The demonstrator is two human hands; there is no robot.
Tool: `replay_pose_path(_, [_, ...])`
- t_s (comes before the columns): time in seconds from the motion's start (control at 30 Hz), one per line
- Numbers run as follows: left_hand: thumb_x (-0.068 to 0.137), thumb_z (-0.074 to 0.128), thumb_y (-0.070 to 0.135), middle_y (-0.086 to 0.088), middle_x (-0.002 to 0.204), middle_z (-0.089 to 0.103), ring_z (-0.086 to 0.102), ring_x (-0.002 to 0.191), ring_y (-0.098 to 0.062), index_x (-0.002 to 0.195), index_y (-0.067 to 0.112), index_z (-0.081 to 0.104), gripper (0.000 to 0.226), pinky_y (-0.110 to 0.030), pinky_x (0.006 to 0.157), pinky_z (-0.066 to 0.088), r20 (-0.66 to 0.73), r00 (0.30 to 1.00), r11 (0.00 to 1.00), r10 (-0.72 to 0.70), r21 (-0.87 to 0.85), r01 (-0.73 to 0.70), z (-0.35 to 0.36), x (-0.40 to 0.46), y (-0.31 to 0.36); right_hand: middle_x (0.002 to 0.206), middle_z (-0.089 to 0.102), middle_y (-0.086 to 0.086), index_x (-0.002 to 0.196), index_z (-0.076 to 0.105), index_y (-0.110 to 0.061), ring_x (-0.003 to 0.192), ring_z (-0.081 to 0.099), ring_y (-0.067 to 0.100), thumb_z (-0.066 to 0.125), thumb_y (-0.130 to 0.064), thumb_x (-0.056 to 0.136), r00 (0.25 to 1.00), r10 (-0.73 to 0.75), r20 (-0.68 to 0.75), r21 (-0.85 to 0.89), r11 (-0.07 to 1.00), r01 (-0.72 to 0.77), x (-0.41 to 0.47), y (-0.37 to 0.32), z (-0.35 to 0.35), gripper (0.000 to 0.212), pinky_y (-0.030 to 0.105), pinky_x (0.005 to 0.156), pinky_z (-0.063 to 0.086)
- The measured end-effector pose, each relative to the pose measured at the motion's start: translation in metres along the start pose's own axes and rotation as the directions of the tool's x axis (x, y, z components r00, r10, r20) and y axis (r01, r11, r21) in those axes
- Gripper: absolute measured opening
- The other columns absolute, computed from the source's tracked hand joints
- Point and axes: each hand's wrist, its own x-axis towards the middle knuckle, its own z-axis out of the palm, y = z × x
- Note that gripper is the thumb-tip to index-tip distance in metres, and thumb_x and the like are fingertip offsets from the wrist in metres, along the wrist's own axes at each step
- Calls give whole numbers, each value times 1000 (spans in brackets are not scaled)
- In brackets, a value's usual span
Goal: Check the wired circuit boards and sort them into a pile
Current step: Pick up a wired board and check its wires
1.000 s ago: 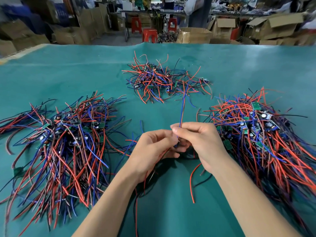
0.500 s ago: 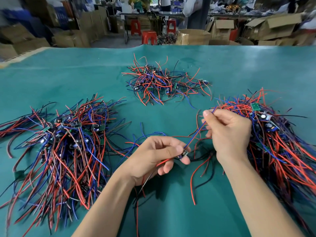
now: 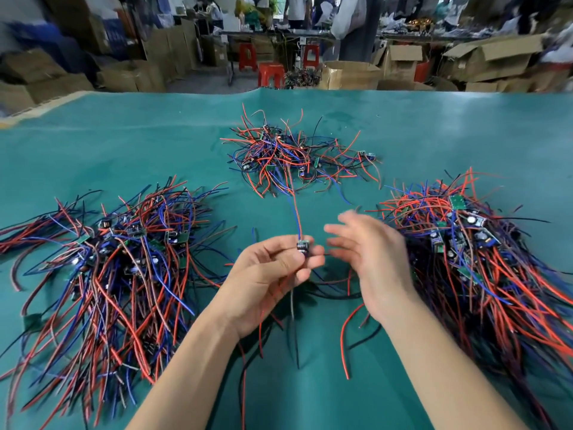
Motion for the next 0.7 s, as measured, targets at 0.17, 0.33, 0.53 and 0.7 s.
replay_pose_path(0.17, [83,65,-4,-24,108,72,72,95,-26,106,-2,58,25,-26,76,58,-38,997,993,60,102,-55,5,1,-8,88,78,-11,95,79,-34,81,74,6,77,-42,71,927,-109,359,-538,788,301,-11,19,8,25,23,73,58])
replay_pose_path(0.33, [71,74,-1,-18,94,73,73,83,-27,117,3,42,56,-29,72,59,-158,983,994,95,71,-84,7,2,-11,81,77,-6,89,80,-22,81,73,9,79,-35,70,940,-86,331,-504,826,253,-5,16,1,23,41,82,60])
replay_pose_path(0.53, [97,58,3,-23,81,71,71,66,-25,117,-2,51,21,-25,57,56,-114,991,958,63,284,-28,8,3,-14,77,77,-11,79,77,-26,73,73,5,83,-26,74,949,-246,199,-498,808,314,-2,15,1,8,25,72,57])
replay_pose_path(0.7, [101,54,14,-15,65,67,64,48,-18,93,1,66,20,-22,44,49,-5,1000,896,-13,444,14,12,0,-12,78,78,5,79,77,-14,74,72,10,78,-6,85,983,-186,-3,-206,962,181,5,12,-5,10,18,65,53])
